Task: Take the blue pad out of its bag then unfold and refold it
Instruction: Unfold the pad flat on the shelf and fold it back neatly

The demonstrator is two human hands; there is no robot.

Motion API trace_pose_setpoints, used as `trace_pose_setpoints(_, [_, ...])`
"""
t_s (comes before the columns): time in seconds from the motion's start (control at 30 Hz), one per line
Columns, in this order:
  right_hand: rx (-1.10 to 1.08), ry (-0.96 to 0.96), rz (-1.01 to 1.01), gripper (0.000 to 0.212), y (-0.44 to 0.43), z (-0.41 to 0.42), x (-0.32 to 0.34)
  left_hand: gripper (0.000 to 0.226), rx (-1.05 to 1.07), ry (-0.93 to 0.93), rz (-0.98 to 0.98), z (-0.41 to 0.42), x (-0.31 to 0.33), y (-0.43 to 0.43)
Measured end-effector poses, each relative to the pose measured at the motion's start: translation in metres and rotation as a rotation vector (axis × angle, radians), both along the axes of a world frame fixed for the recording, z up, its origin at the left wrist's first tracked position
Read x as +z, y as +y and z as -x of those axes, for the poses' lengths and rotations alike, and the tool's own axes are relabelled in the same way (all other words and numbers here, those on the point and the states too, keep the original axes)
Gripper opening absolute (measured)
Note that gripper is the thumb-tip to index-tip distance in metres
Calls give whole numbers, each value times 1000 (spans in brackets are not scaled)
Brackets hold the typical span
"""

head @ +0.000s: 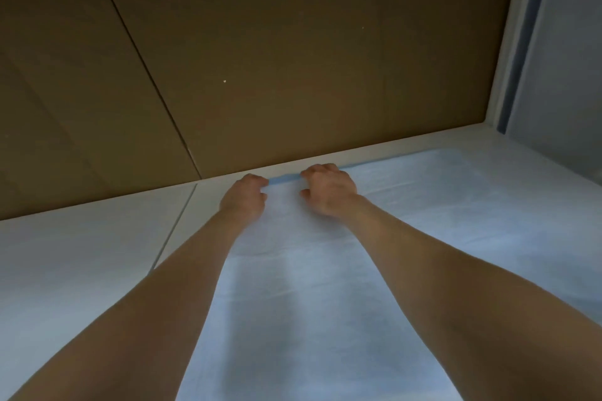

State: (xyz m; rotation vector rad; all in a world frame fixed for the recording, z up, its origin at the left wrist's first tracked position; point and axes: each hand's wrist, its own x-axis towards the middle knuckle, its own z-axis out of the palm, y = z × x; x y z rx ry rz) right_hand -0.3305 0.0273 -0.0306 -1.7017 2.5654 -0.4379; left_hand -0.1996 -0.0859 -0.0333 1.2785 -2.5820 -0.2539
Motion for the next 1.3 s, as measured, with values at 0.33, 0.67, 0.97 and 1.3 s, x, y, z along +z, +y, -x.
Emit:
trace_pose_setpoints(0.33, [-30, 47, -51, 44, -57, 12, -16, 30, -19, 3, -88, 12, -14, -47])
trace_pose_setpoints(0.67, [-57, 88, -143, 59, -62, 17, -19, 31, -63, -142, -43, 16, -12, -49])
trace_pose_setpoints(0.97, [-39, 68, 29, 52, -10, 25, -13, 56, -48, -184, 58, -1, -13, -8])
trace_pose_setpoints(1.3, [80, -15, -176, 65, 20, -15, -12, 57, -76, -293, -21, -2, -16, 46])
